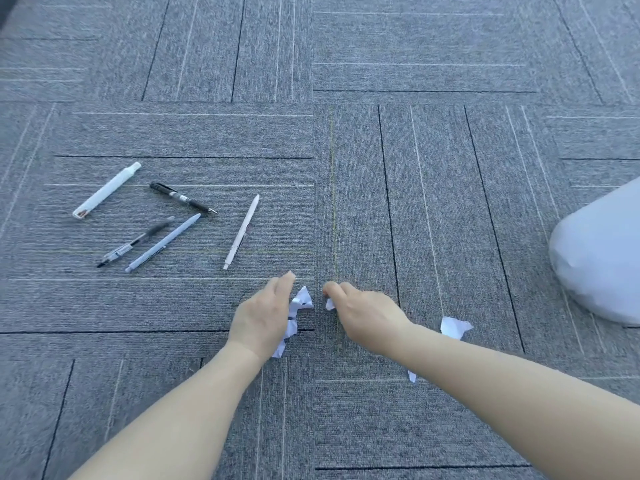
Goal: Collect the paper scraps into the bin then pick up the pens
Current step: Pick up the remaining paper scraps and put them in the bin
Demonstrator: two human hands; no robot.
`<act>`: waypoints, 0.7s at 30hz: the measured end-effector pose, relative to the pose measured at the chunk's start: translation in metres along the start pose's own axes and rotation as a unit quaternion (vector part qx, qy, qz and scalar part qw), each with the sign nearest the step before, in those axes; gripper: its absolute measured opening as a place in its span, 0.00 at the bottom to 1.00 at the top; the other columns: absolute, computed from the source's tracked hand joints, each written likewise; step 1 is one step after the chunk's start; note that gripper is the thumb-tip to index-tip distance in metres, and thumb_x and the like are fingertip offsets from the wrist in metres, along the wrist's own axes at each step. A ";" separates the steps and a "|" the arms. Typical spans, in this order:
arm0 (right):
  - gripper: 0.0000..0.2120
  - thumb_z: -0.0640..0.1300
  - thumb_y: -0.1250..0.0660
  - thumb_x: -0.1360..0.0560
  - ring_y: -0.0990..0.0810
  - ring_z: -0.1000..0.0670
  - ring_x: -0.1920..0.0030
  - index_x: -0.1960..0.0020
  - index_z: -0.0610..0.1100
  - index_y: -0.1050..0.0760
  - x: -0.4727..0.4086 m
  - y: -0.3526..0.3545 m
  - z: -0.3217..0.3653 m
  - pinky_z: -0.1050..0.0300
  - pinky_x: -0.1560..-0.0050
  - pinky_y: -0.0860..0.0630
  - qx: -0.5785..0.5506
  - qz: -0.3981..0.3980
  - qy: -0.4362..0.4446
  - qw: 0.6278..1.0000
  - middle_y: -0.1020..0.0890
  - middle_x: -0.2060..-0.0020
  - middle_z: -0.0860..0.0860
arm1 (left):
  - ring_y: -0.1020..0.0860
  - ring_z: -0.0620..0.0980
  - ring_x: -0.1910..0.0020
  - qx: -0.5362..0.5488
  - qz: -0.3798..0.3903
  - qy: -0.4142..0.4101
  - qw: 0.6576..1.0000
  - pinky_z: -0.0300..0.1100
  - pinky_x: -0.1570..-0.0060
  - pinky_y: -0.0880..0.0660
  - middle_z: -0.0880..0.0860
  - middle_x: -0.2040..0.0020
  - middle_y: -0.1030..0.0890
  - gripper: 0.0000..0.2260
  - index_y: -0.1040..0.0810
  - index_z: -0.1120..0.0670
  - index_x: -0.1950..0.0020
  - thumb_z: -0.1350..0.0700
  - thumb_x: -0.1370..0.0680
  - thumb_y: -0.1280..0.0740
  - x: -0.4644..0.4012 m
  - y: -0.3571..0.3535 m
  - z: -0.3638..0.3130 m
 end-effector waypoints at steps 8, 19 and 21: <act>0.09 0.37 0.47 0.20 0.29 0.44 0.70 0.40 0.44 0.38 0.000 0.002 0.008 0.50 0.74 0.30 0.090 0.006 0.068 0.994 0.31 0.56 0.47 | 0.26 0.52 0.78 -0.119 -0.032 -0.113 0.986 0.39 0.85 0.36 0.53 0.66 0.27 0.17 0.33 0.54 0.52 0.48 0.30 0.29 -0.005 -0.005 -0.017; 0.07 0.42 0.44 0.19 0.31 0.51 0.73 0.54 0.48 0.31 0.025 0.072 -0.049 0.50 0.73 0.31 -0.352 -0.189 -0.131 0.907 0.23 0.69 0.49 | 0.33 0.48 0.72 0.229 -0.101 -0.008 0.968 0.44 0.73 0.40 0.48 0.68 0.34 0.11 0.37 0.55 0.58 0.53 0.17 0.48 -0.044 0.050 -0.074; 0.10 0.42 0.42 0.19 0.34 0.57 0.74 0.59 0.51 0.31 0.049 0.121 -0.072 0.60 0.73 0.35 -0.401 -0.299 -0.146 0.853 0.26 0.72 0.55 | 0.35 0.46 0.72 0.323 -0.144 -0.038 0.935 0.43 0.72 0.40 0.48 0.70 0.33 0.12 0.35 0.56 0.59 0.53 0.18 0.46 -0.067 0.084 -0.130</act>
Point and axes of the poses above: each hand's wrist, its own x-axis away from the middle knuckle, its own y-axis out of the back of the hand, z = x × y, the point moved 5 cm from there along -x, towards the middle knuckle
